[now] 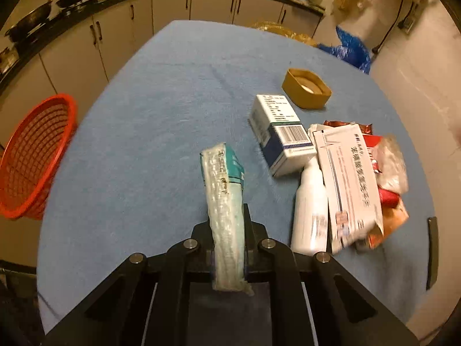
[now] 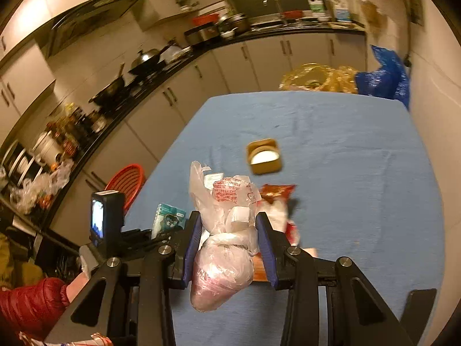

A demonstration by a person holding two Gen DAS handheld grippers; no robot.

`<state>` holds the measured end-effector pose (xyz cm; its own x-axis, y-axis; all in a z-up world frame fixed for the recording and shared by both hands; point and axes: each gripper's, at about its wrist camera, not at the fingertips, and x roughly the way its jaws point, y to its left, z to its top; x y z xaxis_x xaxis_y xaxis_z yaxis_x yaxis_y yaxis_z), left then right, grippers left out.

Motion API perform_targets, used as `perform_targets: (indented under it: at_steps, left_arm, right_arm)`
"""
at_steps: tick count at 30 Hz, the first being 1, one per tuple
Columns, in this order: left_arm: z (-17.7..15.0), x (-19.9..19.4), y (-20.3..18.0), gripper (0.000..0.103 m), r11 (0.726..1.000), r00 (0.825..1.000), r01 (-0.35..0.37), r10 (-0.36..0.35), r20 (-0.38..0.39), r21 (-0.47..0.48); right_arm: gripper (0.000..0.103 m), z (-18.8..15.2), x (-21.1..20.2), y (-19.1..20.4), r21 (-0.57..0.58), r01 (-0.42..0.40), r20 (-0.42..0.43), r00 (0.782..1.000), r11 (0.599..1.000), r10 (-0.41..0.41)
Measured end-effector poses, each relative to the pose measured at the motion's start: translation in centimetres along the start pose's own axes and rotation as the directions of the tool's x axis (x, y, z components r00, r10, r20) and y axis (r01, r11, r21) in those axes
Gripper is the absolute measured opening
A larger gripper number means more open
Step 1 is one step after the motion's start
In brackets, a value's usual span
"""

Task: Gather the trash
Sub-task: 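Grasp the wet-wipe pack with the left gripper while the right grasps the pink bag, then lift the wet-wipe pack and pink bag and hold them above the table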

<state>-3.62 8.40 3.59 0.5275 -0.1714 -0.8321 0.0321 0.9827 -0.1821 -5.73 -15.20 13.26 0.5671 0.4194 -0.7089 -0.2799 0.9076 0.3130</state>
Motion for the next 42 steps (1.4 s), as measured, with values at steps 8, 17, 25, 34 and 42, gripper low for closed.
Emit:
perform_targets:
  at_steps: [8,17,25,34,42]
  left_arm:
    - [-0.4,-6.3,2.4,0.011,0.999,0.993,-0.006,0.012,0.114,-0.051]
    - [-0.7,-12.3,4.3,0.011,0.996,0.976,-0.04,0.056,0.213,-0.077]
    - [-1.9,-14.9,5.3,0.011,0.991,0.961,-0.077,0.103,0.257,-0.108]
    - [-2.3,-15.5,6.1,0.011,0.986,0.955,-0.088,0.123,0.27,-0.139]
    - [-2.0,-15.9,6.3,0.012,0.988,0.954,-0.083,0.117,0.276,-0.131]
  right_arm:
    - [0.041,-1.0,3.2,5.1,-0.098,-0.058,-0.041,0.998,0.994,0.054]
    - [0.041,-1.1,5.3,7.4,-0.124,-0.069,-0.067,0.996,0.99,0.061]
    - [0.041,-1.0,6.5,9.3,-0.159,-0.102,-0.107,0.991,0.982,0.085]
    - [0.041,-0.8,6.9,11.1,-0.201,-0.134,-0.114,0.987,0.97,0.113]
    - [0.041,-0.6,7.0,11.5,-0.194,-0.131,-0.116,0.987,0.972,0.11]
